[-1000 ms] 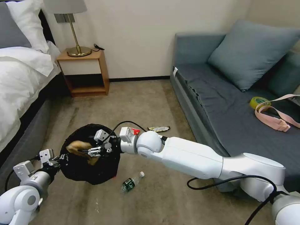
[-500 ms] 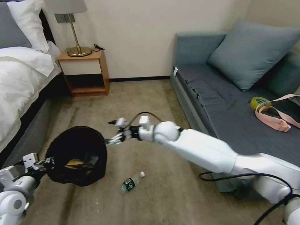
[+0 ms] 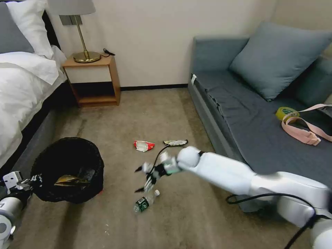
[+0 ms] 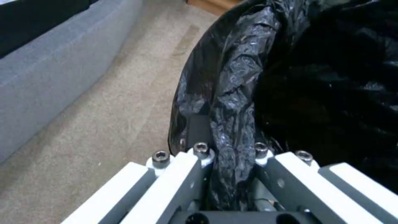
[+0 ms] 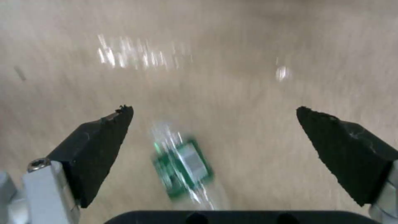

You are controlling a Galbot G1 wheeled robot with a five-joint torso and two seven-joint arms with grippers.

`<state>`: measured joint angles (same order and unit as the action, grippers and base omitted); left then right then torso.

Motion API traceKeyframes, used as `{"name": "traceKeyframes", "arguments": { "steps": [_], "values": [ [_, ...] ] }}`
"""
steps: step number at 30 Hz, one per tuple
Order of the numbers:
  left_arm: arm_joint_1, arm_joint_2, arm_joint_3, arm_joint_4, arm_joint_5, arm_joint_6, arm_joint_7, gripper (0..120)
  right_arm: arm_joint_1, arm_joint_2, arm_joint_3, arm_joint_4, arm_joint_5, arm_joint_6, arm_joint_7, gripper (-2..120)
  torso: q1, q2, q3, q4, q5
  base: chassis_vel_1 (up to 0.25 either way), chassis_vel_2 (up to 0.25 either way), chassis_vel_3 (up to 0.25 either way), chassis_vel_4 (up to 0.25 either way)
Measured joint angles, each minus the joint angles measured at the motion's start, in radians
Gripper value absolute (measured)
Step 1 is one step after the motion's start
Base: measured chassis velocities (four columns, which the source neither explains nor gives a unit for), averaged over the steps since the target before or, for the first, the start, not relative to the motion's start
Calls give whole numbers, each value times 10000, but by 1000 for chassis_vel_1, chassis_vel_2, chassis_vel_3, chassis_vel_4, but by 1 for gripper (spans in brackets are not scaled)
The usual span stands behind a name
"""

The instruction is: Pick up the trash bin, then pick up the garbage on the floor and place it into the trash bin.

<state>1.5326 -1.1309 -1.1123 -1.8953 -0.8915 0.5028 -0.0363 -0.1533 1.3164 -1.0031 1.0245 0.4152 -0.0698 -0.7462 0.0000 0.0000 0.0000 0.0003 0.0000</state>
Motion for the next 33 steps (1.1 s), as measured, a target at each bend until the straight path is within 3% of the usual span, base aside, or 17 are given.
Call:
{"name": "traceKeyframes", "arguments": {
  "steps": [6,11,27,33],
  "values": [
    [4,-123,-125,-20,6,0,-1,2,138,764,-469,-1359,-1751,-20,-253,100,0,1,0,-3,-3,0,0,0,0],
    [0,-200,-166,12,24,0,4,2,18,1082,-651,-1950,-2281,42,-255,100,0,0,0,-3,-1,0,0,0,0],
    [-39,-340,-151,82,75,-6,26,2,-634,1825,-639,-3062,-2799,246,142,99,0,0,0,-3,0,0,0,0,0],
    [18,-354,-181,99,111,-55,104,2,-737,1978,-543,-3439,-2990,239,201,77,0,1,0,-3,0,0,0,0,0]
  ]
}}
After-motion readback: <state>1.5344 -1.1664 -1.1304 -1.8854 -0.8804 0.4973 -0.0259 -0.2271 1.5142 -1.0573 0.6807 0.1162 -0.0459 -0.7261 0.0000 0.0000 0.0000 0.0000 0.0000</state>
